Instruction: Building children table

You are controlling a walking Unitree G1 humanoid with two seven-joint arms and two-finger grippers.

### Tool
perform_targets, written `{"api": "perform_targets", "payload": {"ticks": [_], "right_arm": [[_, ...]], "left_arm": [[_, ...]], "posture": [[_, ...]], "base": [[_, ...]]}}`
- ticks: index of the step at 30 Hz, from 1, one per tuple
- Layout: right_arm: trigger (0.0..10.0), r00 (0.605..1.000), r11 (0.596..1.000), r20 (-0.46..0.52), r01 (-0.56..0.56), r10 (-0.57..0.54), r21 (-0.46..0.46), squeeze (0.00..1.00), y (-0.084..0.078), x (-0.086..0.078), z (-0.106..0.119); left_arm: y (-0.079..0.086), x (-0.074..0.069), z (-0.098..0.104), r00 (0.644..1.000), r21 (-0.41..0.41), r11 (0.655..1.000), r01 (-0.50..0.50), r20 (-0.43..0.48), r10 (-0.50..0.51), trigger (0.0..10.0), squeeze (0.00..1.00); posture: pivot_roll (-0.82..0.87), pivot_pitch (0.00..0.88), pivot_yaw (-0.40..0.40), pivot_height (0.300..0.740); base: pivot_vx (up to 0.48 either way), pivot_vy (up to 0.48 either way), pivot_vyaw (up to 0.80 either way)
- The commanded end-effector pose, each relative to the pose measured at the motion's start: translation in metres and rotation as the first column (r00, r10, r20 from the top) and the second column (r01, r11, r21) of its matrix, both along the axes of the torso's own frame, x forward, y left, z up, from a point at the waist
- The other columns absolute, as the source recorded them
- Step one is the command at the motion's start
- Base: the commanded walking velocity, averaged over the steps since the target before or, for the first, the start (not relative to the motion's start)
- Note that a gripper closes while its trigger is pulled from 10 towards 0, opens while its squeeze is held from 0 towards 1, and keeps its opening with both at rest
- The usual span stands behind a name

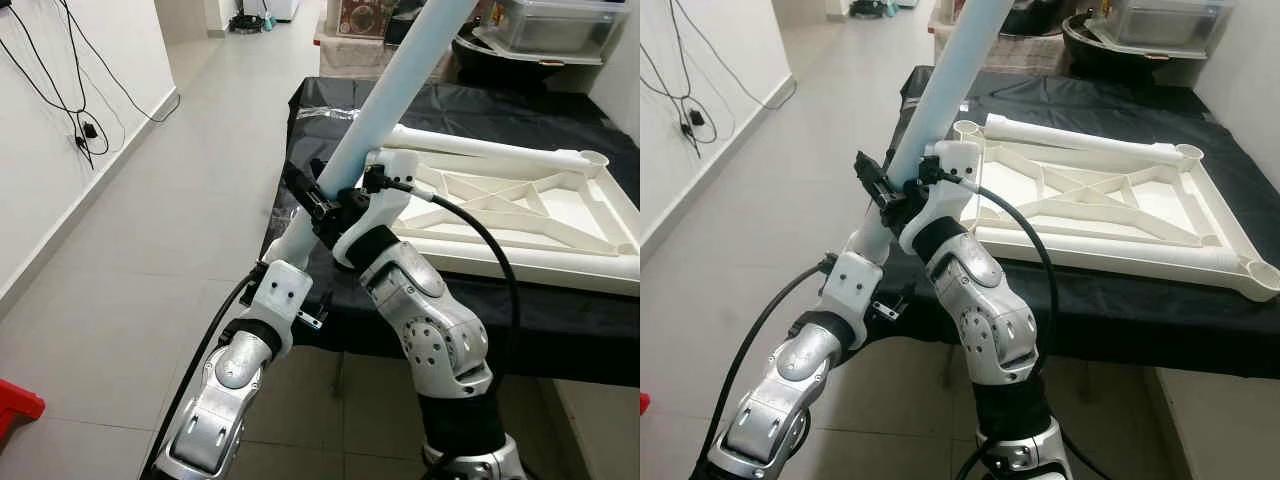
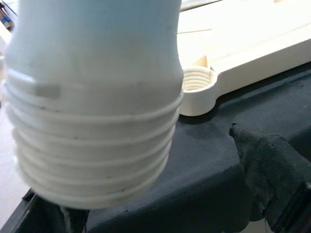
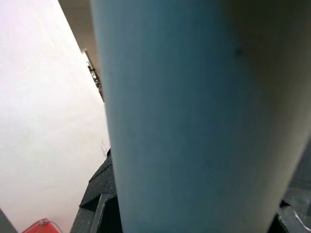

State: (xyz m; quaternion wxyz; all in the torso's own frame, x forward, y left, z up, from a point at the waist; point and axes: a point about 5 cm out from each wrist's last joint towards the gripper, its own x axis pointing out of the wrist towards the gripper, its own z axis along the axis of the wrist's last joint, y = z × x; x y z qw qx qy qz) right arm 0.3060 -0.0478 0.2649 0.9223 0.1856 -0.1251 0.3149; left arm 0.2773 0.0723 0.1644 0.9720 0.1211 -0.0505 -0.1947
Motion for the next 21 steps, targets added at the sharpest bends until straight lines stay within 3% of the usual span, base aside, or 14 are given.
{"api": "perform_targets", "payload": {"ticks": [1, 3, 4, 14, 21], "right_arm": [[10.0, 1.000, 1.000, -0.008, 0.025, -0.026, -0.009, 0.00, -0.002, 0.005, 0.000], [10.0, 1.000, 0.999, -0.003, 0.031, -0.031, -0.007, 0.00, -0.003, 0.006, 0.001], [10.0, 0.999, 0.999, 0.003, 0.043, -0.043, -0.008, 0.00, -0.005, 0.007, 0.002], [10.0, 0.994, 0.994, 0.024, 0.110, -0.109, -0.014, 0.00, -0.016, 0.015, 0.005], [10.0, 0.993, 0.992, 0.014, 0.117, -0.117, -0.041, 0.00, -0.017, 0.016, -0.004]], "left_arm": [[-0.004, -0.003, 0.007, 0.998, 0.009, 1.000, 0.004, 0.056, -0.005, 10.0, 1.00], [-0.004, -0.002, 0.007, 0.998, 0.018, 1.000, -0.009, 0.060, 0.008, 10.0, 1.00], [-0.003, -0.002, 0.008, 0.998, 0.022, 1.000, -0.015, 0.065, 0.014, 10.0, 0.00], [0.003, -0.003, 0.007, 0.996, 0.051, 0.997, -0.054, 0.079, 0.050, 10.0, 0.00], [0.019, 0.001, 0.009, 0.985, 0.075, 0.987, -0.140, 0.114, 0.131, 10.0, 0.00]], "posture": [[0.03, 0.098, -0.039, 0.740], [0.03, 0.098, -0.039, 0.740], [0.03, 0.101, -0.040, 0.740], [0.03, 0.106, -0.040, 0.740], [0.03, 0.112, -0.039, 0.740]], "base": [[0.000, 0.000, 0.00], [0.000, 0.000, 0.00], [0.000, 0.000, 0.00], [0.000, 0.000, 0.00], [0.000, 0.000, 0.00]]}}
